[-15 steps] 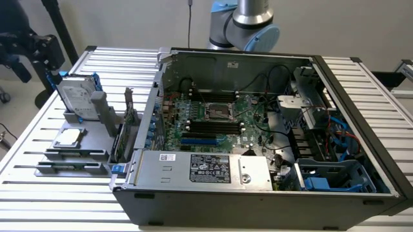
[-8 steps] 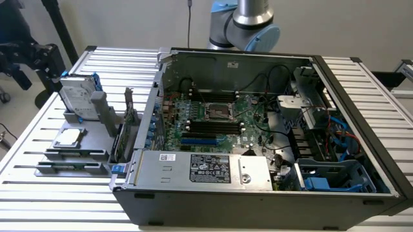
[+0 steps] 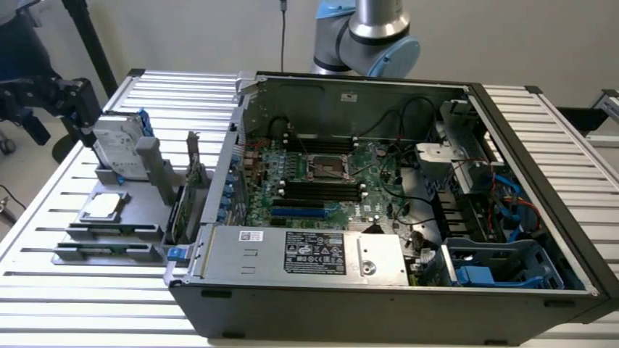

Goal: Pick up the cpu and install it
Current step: 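Pick up the cpu and move it towards the insertion slot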

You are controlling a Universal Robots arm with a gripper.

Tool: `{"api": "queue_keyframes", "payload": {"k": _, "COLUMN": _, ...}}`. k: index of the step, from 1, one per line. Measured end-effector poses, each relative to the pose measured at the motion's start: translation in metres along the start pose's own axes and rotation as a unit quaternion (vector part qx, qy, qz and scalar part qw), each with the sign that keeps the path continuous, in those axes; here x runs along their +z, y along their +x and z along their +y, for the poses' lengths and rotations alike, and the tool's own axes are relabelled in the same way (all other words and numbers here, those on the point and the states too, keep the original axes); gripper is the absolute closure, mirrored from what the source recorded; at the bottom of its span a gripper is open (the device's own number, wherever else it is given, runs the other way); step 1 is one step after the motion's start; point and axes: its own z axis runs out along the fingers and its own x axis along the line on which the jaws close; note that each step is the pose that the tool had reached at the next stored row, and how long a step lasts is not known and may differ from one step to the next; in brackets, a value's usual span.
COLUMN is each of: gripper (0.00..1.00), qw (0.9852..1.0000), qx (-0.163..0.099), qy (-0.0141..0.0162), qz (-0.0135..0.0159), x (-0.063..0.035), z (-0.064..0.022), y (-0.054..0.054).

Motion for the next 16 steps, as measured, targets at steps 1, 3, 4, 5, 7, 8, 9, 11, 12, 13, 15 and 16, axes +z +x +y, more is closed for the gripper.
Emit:
{"api": "queue_keyframes", "payload": {"k": 1, "gripper": 0.29, "qw": 1.0, "qx": -0.001, "qy": 0.0, "qz": 0.0, "x": 0.0018, "z": -0.0001, "y": 0.0}}
{"api": "queue_keyframes", "payload": {"k": 3, "gripper": 0.29, "qw": 1.0, "qx": -0.004, "qy": 0.0, "qz": 0.0002, "x": 0.0053, "z": -0.0002, "y": 0.0}}
{"api": "queue_keyframes", "payload": {"k": 4, "gripper": 0.29, "qw": 1.0, "qx": -0.005, "qy": 0.0001, "qz": 0.0002, "x": 0.0073, "z": -0.0003, "y": 0.0}}
{"api": "queue_keyframes", "payload": {"k": 5, "gripper": 0.29, "qw": 1.0, "qx": -0.006, "qy": 0.0001, "qz": 0.0003, "x": 0.0091, "z": -0.0004, "y": -0.001}}
{"api": "queue_keyframes", "payload": {"k": 7, "gripper": 0.29, "qw": 1.0, "qx": -0.008, "qy": 0.0001, "qz": 0.0004, "x": 0.0127, "z": -0.0005, "y": -0.001}}
{"api": "queue_keyframes", "payload": {"k": 8, "gripper": 0.29, "qw": 1.0, "qx": -0.009, "qy": 0.0001, "qz": 0.0005, "x": 0.0145, "z": -0.0006, "y": -0.001}}
{"api": "queue_keyframes", "payload": {"k": 9, "gripper": 0.29, "qw": 0.9999, "qx": -0.011, "qy": 0.0001, "qz": 0.0006, "x": 0.0163, "z": -0.0007, "y": -0.001}}
{"api": "queue_keyframes", "payload": {"k": 11, "gripper": 0.29, "qw": 0.9999, "qx": -0.014, "qy": 0.0001, "qz": 0.0008, "x": 0.02, "z": -0.0008, "y": -0.001}}
{"api": "queue_keyframes", "payload": {"k": 12, "gripper": 0.29, "qw": 0.9999, "qx": -0.016, "qy": 0.0001, "qz": 0.0009, "x": 0.0218, "z": -0.0009, "y": -0.001}}
{"api": "queue_keyframes", "payload": {"k": 13, "gripper": 0.29, "qw": 0.9999, "qx": -0.017, "qy": 0.0001, "qz": 0.001, "x": 0.0235, "z": -0.0009, "y": -0.001}}
{"api": "queue_keyframes", "payload": {"k": 15, "gripper": 0.29, "qw": 0.9998, "qx": -0.02, "qy": 0.0002, "qz": 0.0012, "x": 0.0271, "z": -0.0011, "y": -0.001}}
{"api": "queue_keyframes", "payload": {"k": 16, "gripper": 0.29, "qw": 0.9998, "qx": -0.021, "qy": 0.0002, "qz": 0.0013, "x": 0.029, "z": -0.0011, "y": -0.001}}
